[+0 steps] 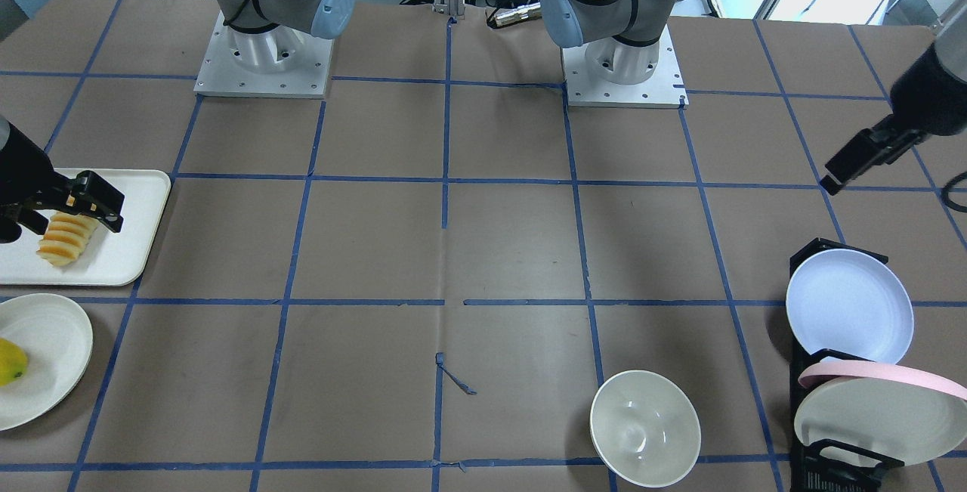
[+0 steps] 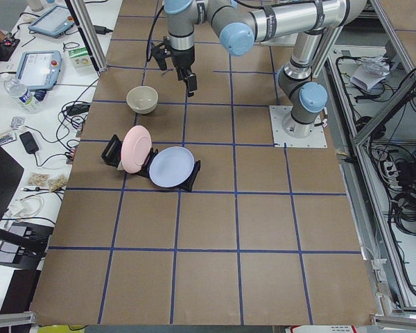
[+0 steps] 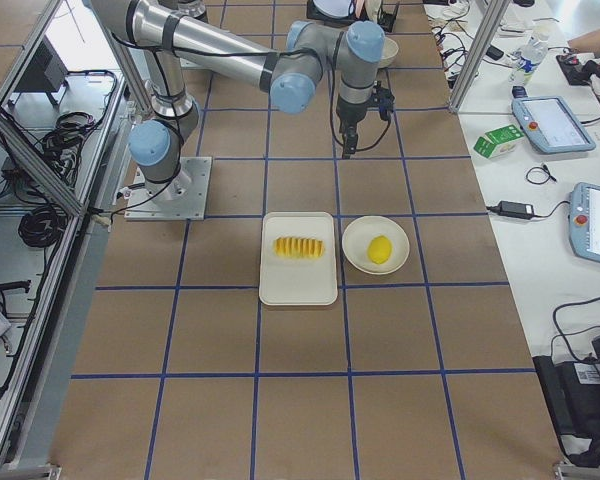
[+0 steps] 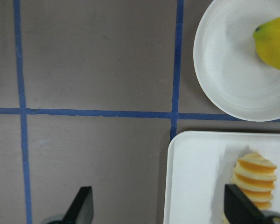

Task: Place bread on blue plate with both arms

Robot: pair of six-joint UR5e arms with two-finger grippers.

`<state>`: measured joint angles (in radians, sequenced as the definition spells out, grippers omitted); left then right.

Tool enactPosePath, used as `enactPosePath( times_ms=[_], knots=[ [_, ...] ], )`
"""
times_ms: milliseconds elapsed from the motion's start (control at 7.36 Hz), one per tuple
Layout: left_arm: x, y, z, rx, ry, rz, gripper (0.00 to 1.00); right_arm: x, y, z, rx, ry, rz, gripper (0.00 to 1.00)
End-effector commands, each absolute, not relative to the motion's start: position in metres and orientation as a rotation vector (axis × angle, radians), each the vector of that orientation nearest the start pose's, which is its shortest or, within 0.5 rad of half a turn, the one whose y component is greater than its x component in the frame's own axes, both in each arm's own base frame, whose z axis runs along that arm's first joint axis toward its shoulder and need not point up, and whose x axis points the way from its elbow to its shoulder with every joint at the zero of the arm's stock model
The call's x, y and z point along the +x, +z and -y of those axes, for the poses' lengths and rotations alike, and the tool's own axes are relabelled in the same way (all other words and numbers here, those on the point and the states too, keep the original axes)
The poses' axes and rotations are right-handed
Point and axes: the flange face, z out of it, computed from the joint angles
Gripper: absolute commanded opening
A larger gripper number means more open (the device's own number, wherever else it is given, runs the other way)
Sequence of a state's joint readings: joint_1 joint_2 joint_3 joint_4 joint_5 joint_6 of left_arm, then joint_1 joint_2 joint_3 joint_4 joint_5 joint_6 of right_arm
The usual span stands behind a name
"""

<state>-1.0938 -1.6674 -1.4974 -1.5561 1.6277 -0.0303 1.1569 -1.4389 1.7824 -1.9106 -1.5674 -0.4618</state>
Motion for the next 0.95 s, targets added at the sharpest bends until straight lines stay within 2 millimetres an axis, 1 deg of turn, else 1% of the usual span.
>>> enactPosePath(
  times_ms=[0, 136, 272, 407, 543, 679, 815],
  knots=[
    [0.243, 0.416, 0.544, -0.946, 0.056, -2.974, 1.00, -0.123, 0.299, 0.508, -0.095, -0.059, -3.170, 1.00],
    [0.270, 0.388, 0.556, -0.949, 0.079, -2.976, 1.00, -0.137, 0.284, 0.500, -0.073, 0.018, -3.193, 1.00],
    [0.304, 0.351, 0.565, -0.988, 0.058, -2.962, 1.00, -0.158, 0.279, 0.493, -0.020, 0.042, -3.192, 1.00],
    [0.323, 0.313, 0.564, -0.973, 0.136, -2.988, 1.00, -0.182, 0.270, 0.484, 0.064, 0.071, -3.180, 1.00],
    [0.345, 0.283, 0.563, -0.978, 0.155, -2.992, 1.00, -0.202, 0.259, 0.477, 0.124, 0.131, -3.193, 1.00],
    [0.355, 0.256, 0.568, -0.987, 0.178, -2.997, 1.00, -0.220, 0.243, 0.471, 0.163, 0.179, -3.176, 1.00],
    [0.363, 0.244, 0.567, -0.997, 0.200, -2.996, 0.97, -0.228, 0.226, 0.471, 0.183, 0.223, -3.153, 1.00]
  ],
)
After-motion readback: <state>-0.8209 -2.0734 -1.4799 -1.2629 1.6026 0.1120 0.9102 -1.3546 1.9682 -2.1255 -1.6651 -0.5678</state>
